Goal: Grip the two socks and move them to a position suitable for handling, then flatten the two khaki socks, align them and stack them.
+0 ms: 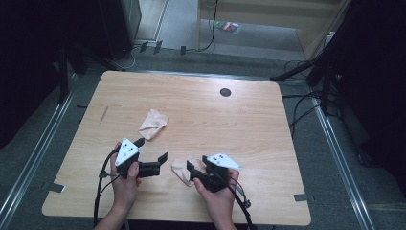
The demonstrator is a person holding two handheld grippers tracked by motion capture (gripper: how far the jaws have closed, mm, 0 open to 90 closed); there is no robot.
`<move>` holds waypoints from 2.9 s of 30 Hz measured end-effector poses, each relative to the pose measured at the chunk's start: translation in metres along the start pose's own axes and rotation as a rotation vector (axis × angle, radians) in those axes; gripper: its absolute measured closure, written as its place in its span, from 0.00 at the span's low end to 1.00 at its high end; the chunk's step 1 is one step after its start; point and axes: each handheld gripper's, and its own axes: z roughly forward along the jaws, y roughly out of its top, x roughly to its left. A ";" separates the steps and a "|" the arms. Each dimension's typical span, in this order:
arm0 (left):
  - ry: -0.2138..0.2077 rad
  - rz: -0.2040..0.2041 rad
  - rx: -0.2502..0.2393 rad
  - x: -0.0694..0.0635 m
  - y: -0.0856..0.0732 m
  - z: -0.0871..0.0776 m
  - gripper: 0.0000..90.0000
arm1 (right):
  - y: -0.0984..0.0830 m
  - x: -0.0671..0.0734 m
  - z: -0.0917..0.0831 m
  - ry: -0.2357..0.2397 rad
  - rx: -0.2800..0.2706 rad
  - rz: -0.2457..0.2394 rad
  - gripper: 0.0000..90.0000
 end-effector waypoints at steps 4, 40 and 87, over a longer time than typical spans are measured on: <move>-0.005 -0.012 0.021 0.007 -0.007 -0.004 0.01 | 0.018 -0.021 -0.021 0.005 -0.084 0.003 0.54; -0.139 -0.002 0.120 -0.030 -0.021 0.015 0.01 | 0.010 -0.004 -0.001 0.052 0.063 -0.039 0.96; -0.150 -0.042 0.240 -0.009 -0.017 0.033 0.59 | 0.015 -0.079 -0.042 -0.271 -0.131 0.080 0.59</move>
